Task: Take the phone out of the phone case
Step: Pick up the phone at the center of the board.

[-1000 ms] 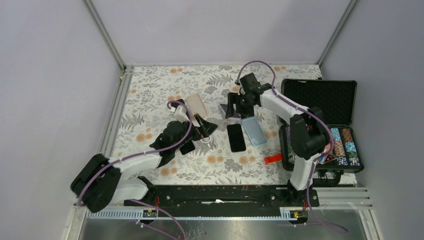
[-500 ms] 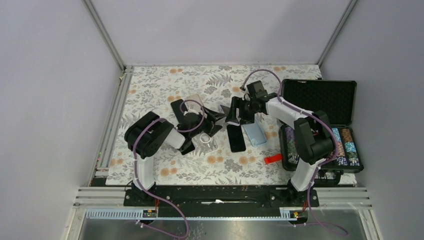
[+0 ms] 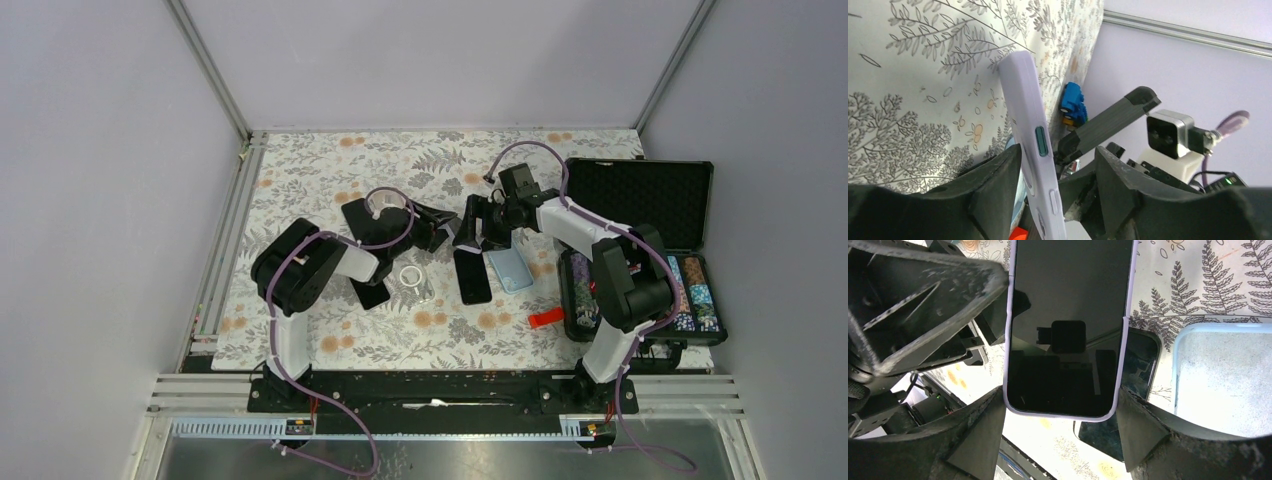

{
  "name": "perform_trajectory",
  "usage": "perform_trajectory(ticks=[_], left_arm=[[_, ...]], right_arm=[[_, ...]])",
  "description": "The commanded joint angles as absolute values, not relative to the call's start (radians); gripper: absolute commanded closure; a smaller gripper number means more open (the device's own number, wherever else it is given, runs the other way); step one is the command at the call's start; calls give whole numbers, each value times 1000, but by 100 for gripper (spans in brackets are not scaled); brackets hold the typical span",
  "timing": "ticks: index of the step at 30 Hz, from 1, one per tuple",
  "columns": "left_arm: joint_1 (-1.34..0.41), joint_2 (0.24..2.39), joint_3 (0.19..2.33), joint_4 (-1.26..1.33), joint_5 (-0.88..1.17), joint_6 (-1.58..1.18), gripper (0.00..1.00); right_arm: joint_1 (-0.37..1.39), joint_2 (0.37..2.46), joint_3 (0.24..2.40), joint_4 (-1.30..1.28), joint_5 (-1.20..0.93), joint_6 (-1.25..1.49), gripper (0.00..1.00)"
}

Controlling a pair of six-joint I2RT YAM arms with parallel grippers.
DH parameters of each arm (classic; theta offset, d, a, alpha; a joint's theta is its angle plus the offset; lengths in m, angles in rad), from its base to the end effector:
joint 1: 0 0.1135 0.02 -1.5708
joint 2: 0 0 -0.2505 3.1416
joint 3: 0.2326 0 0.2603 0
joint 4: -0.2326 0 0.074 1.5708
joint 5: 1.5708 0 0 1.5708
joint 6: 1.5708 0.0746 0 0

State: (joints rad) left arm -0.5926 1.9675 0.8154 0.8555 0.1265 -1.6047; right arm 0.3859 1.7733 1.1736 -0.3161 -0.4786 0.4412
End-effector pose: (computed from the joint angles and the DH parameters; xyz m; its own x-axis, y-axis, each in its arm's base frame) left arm 0.3399 -0.2402 0.0943 -0.6456 -0.7606 0.0693 -0.2645 0.1375 -0.9545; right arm 0.3565 0.1819 0.1543 -0.9180 0.0362 -0.3949 -0.2234 0.7756 0.5904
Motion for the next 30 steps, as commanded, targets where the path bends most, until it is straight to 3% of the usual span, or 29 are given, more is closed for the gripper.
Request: perform_trajectory(ticks=[1,7,9,12,13,15,19,20,25,30], left_arm=[[-594,1979,911,689,101,-1579,48],[-589,1982,1017,477,135,-1466,56],[-585,1984,1024,463,138,-1454,68],[-580,1996,1041,474,166,-1433,97],[-579,2003,1055,478,191,-1414,100],[-578,2004,1069,490,219,-1396,100],[-564,1955,1030,560,239,-1383,100],[-552,1939,1017,584,248,-1382,100],[-504,1853,946,694,310,-1359,100],[-491,1666,906,595,307,-1194,100]], right_arm=[[383,1724,1174,-312,-532,375,71],[390,1723,1189,-359,-517,284,73],[396,1726,1198,-376,-502,265,72],[407,1730,1205,-387,-495,246,70],[408,1731,1204,-387,-496,245,68],[408,1725,1199,-381,-495,247,55],[408,1657,1162,-346,-472,263,10],[408,1642,1157,-344,-476,265,4],[409,1566,1137,-328,-532,293,0],[408,1437,1078,-257,-552,346,0]])
